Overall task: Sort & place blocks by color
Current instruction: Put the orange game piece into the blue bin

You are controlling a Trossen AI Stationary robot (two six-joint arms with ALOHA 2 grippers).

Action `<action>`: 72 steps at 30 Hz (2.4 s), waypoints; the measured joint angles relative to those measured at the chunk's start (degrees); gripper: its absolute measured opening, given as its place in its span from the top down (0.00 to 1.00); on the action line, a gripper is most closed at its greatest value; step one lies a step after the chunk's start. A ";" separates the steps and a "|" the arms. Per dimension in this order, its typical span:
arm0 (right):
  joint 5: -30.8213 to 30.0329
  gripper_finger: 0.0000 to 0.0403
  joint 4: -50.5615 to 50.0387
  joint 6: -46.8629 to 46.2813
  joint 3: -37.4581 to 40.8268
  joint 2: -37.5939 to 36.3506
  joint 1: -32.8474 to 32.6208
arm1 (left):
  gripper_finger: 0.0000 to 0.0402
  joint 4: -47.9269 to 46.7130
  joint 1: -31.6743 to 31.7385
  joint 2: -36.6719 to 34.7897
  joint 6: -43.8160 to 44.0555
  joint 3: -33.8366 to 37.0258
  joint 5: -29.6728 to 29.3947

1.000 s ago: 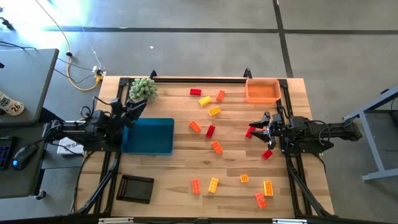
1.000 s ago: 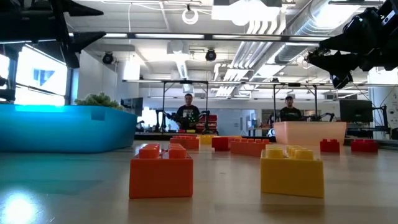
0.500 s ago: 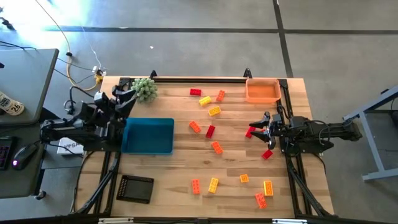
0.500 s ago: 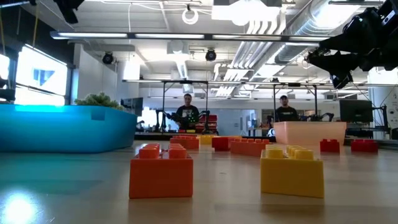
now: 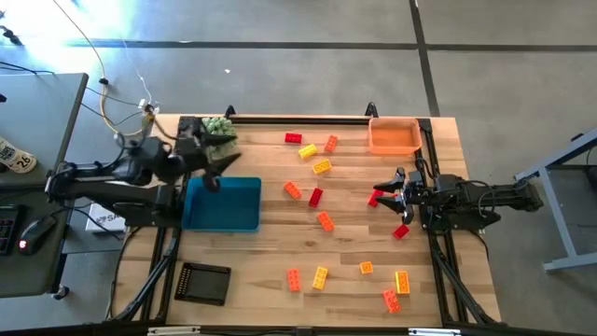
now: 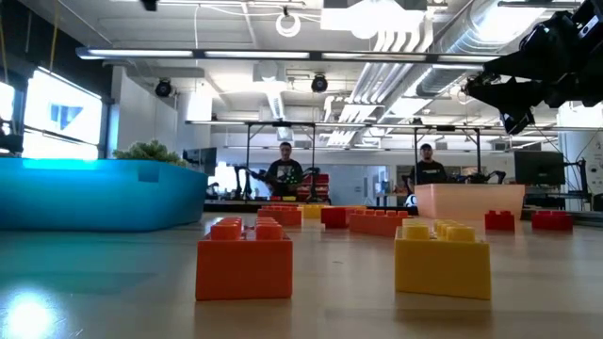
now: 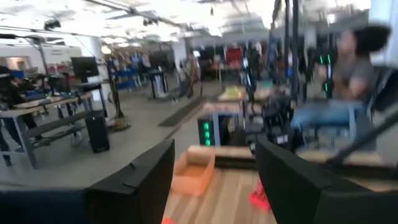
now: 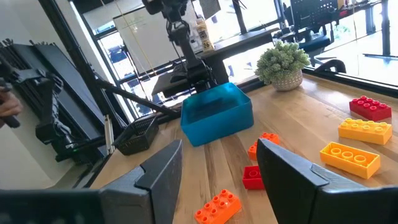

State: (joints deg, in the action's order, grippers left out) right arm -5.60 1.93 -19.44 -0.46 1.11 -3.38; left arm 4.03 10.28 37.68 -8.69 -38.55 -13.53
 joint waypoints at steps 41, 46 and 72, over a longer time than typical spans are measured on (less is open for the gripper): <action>-0.01 0.52 -0.02 0.00 0.01 -0.01 0.00 | 0.47 -22.83 1.62 47.79 -17.04 -23.44 18.30; 0.01 0.52 -0.01 0.00 -0.01 -0.01 0.00 | 0.47 -22.99 1.70 52.06 -21.56 -23.43 18.26; -0.01 0.52 0.00 -0.02 0.00 -0.01 0.00 | 0.47 -33.08 5.35 69.64 -37.23 -33.40 13.25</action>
State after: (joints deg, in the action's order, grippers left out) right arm -5.61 1.93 -19.46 -0.47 1.10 -3.38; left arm -29.05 15.64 107.33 -45.91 -71.94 -0.27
